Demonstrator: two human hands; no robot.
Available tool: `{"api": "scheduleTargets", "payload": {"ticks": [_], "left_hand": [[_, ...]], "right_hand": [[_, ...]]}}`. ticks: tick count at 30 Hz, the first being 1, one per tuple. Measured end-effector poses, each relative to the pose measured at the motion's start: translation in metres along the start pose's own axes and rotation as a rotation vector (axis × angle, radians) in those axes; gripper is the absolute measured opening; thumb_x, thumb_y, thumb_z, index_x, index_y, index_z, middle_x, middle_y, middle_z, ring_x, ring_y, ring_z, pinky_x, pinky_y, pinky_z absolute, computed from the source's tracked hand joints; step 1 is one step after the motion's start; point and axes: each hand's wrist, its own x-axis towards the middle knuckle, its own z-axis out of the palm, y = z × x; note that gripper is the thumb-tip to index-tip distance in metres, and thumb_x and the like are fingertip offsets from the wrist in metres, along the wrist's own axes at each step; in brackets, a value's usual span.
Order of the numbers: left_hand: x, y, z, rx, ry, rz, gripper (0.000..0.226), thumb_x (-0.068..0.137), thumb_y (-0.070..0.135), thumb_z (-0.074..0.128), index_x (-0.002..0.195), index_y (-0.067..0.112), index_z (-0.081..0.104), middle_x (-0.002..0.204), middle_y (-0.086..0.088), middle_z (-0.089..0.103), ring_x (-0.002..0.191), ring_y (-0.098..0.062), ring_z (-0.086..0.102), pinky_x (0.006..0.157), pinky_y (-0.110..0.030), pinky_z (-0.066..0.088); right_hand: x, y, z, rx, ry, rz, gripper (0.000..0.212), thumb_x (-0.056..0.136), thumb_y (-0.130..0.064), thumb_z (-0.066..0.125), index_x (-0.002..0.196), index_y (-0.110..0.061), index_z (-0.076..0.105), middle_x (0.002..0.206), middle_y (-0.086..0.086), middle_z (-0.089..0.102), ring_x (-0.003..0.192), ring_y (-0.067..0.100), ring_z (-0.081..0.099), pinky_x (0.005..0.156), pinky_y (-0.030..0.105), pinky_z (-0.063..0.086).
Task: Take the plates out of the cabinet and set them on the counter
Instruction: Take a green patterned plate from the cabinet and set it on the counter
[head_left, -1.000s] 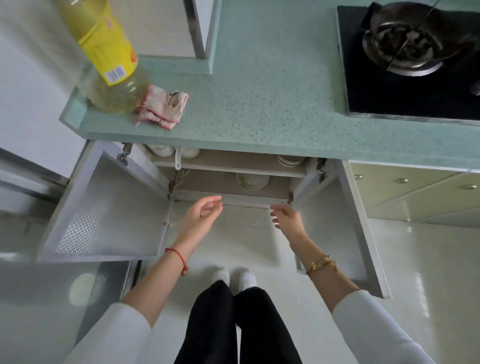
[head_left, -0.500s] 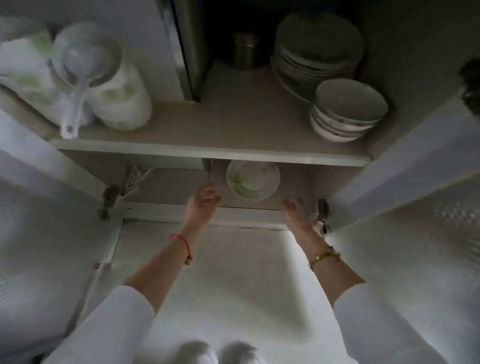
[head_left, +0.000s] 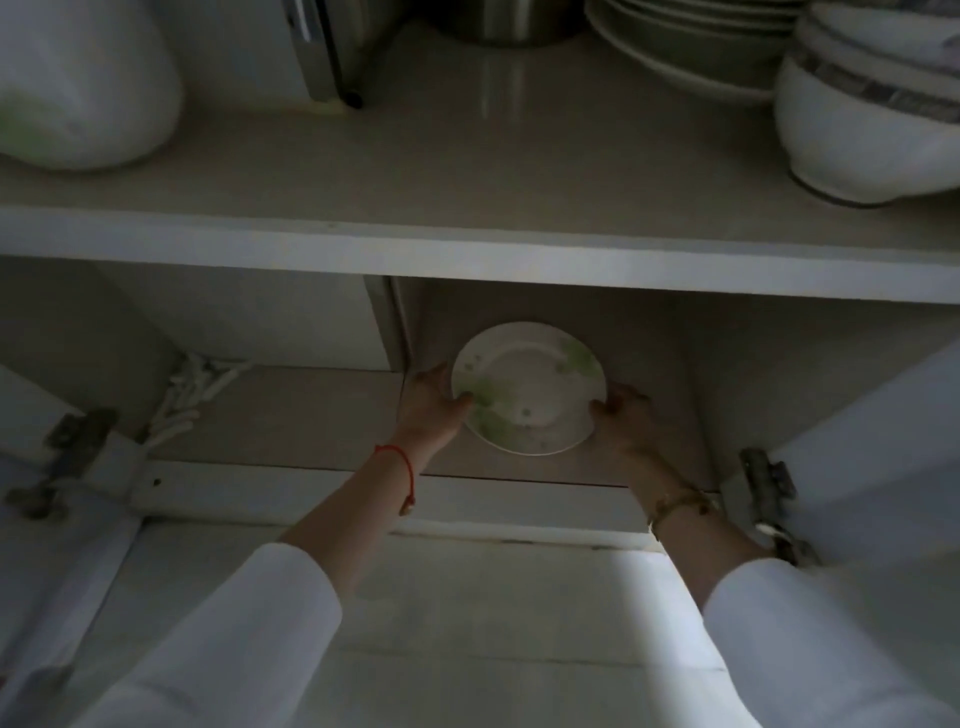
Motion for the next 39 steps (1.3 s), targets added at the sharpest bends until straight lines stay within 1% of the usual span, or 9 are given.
{"api": "scheduleTargets", "payload": {"ticks": [6,17,19,22,24,26,29,31,39], "left_hand": [[0.014,0.0,0.005,-0.002,-0.009,0.014,0.062,0.06,0.023,0.054,0.115,0.001,0.071,0.115,-0.02,0.074,0.11,-0.032,0.068,0.095,-0.039,0.055],[-0.004,-0.003,0.004,-0.33,-0.041,-0.127,0.044,0.067,-0.024,0.069,0.108,-0.008,0.071,0.111,-0.026,0.071,0.108,-0.037,0.067,0.095,-0.057,0.054],[-0.012,-0.005,0.001,-0.36,-0.005,-0.126,0.043,0.069,-0.025,0.065,0.107,-0.008,0.071,0.108,-0.026,0.072,0.105,-0.033,0.067,0.093,-0.051,0.057],[-0.031,-0.002,-0.011,-0.358,0.043,-0.059,0.031,0.069,-0.022,0.052,0.093,-0.015,0.069,0.074,-0.033,0.065,0.079,-0.019,0.06,0.058,-0.02,0.047],[-0.047,0.002,-0.02,-0.339,0.041,-0.031,0.028,0.07,-0.02,0.045,0.077,-0.002,0.064,0.06,-0.005,0.06,0.059,-0.001,0.052,0.052,-0.021,0.031],[-0.073,0.011,-0.034,-0.352,0.019,-0.064,0.04,0.077,-0.021,0.05,0.084,0.016,0.065,0.07,0.014,0.066,0.064,0.004,0.059,0.055,-0.017,0.046],[-0.119,0.031,-0.063,-0.336,0.001,-0.092,0.048,0.078,-0.015,0.059,0.112,0.016,0.071,0.095,0.0,0.075,0.087,-0.01,0.07,0.068,-0.022,0.06],[-0.154,0.053,-0.087,-0.3,-0.015,-0.13,0.051,0.08,-0.012,0.061,0.124,0.014,0.064,0.108,-0.006,0.07,0.095,-0.022,0.068,0.075,-0.033,0.06],[-0.29,0.169,-0.186,-0.134,-0.106,-0.186,0.046,0.086,-0.001,0.064,0.127,0.018,0.057,0.122,-0.003,0.06,0.098,-0.017,0.064,0.068,-0.017,0.049]], "right_hand": [[0.01,0.008,0.005,0.011,0.088,-0.023,0.027,0.083,-0.002,0.057,0.105,0.003,0.071,0.104,0.024,0.071,0.111,0.036,0.061,0.08,0.035,0.046],[-0.002,0.008,0.006,0.201,0.135,0.09,0.034,0.077,0.004,0.061,0.111,0.001,0.059,0.105,0.022,0.07,0.098,0.035,0.066,0.074,0.029,0.047],[-0.007,0.006,0.005,0.254,0.111,0.111,0.034,0.079,0.004,0.061,0.112,0.001,0.057,0.104,0.02,0.068,0.095,0.033,0.065,0.076,0.033,0.05],[-0.021,0.0,0.0,0.366,0.1,0.116,0.026,0.083,0.0,0.064,0.107,-0.002,0.056,0.093,0.011,0.064,0.082,0.021,0.059,0.063,0.024,0.046],[-0.038,-0.008,-0.008,0.415,0.102,0.129,0.024,0.085,-0.003,0.064,0.108,-0.002,0.055,0.086,0.004,0.061,0.08,0.019,0.057,0.059,0.02,0.042],[-0.062,-0.018,-0.02,0.44,0.075,0.149,0.022,0.087,-0.002,0.061,0.108,-0.005,0.053,0.084,0.002,0.06,0.084,0.02,0.057,0.065,0.024,0.044],[-0.108,-0.038,-0.047,0.45,0.022,0.184,0.022,0.087,0.005,0.056,0.106,-0.007,0.053,0.095,0.01,0.061,0.087,0.023,0.057,0.078,0.03,0.046],[-0.143,-0.055,-0.075,0.437,-0.015,0.233,0.026,0.087,0.004,0.056,0.111,-0.004,0.055,0.097,0.012,0.062,0.086,0.024,0.058,0.076,0.032,0.047],[-0.267,-0.152,-0.214,0.417,-0.106,0.37,0.028,0.088,-0.004,0.055,0.115,-0.01,0.053,0.105,0.009,0.063,0.087,0.025,0.059,0.07,0.033,0.046]]}}
